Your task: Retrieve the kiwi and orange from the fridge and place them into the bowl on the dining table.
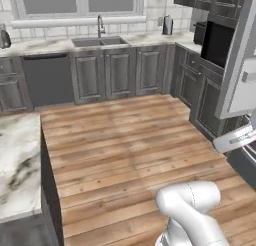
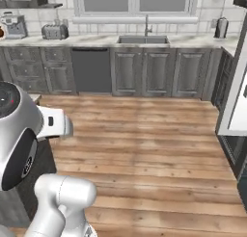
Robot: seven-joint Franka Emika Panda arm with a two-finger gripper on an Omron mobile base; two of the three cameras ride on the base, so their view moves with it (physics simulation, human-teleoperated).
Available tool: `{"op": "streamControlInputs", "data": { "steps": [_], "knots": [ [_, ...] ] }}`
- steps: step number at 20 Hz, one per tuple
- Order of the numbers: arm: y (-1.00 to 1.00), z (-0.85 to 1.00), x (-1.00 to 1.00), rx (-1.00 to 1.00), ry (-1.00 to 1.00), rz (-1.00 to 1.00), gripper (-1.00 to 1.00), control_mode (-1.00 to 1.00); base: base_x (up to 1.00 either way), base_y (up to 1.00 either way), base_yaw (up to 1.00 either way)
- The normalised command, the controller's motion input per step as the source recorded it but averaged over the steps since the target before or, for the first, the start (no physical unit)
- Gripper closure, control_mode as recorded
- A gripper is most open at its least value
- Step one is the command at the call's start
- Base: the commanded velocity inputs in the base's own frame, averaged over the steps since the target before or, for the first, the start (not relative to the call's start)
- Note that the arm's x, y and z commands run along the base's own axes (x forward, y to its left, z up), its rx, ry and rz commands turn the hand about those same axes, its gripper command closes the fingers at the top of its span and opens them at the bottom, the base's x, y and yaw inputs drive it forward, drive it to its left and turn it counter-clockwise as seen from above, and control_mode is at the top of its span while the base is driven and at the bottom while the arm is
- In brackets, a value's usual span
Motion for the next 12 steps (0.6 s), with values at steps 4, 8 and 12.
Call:
{"op": "streamControlInputs", "data": {
  "steps": [4,8,12],
  "knots": [
    [0.00,0.00,0.00,0.00,0.00,0.00,-1.00,1.00,0.22,-0.38,-0.40],
    [0.00,0.00,0.00,0.00,0.00,0.00,-1.00,1.00,0.30,-0.30,-0.38],
    [0.00,0.00,0.00,0.00,0.00,0.00,-1.00,1.00,0.39,-0.28,-0.37]
  ]
}}
